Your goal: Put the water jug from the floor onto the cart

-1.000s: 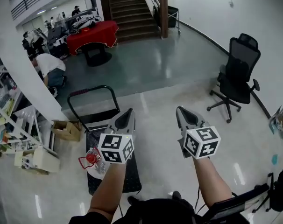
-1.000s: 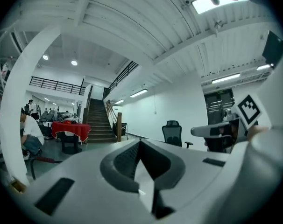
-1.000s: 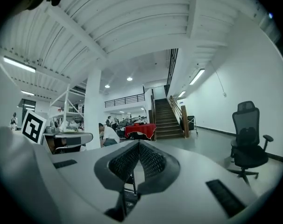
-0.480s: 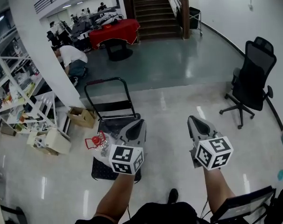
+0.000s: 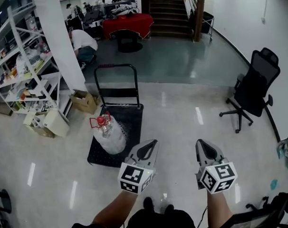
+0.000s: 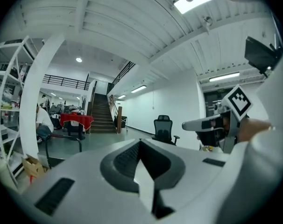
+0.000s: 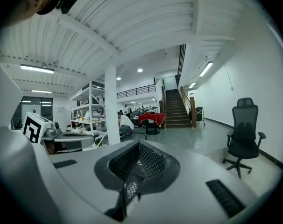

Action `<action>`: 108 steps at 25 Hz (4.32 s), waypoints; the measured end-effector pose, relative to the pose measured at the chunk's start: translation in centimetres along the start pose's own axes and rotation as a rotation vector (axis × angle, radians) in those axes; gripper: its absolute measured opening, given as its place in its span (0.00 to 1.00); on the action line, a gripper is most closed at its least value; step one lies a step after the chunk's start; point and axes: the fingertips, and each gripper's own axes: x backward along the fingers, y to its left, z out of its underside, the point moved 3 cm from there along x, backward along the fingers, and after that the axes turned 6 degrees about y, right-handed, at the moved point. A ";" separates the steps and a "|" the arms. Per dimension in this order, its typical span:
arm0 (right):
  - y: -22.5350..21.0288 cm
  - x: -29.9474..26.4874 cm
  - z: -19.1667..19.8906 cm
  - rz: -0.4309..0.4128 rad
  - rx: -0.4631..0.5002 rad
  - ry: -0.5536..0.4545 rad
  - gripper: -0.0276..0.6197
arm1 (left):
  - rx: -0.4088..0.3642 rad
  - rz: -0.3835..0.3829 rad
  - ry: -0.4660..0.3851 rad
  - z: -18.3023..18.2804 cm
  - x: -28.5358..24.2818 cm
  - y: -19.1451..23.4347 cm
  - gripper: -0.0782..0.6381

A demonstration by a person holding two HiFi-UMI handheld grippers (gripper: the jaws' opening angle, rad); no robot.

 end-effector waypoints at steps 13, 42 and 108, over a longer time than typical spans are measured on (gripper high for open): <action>6.5 20.9 3.0 -0.191 0.047 -0.095 0.05 | -0.102 -0.075 -0.001 -0.3 17.5 -15.9 0.11; 27.9 67.3 18.7 -0.069 0.060 -0.104 0.05 | -0.123 -0.024 0.008 9.8 60.1 -44.7 0.11; 49.1 110.3 35.4 -0.028 0.065 -0.057 0.05 | -0.050 0.035 -0.001 21.7 102.0 -70.8 0.11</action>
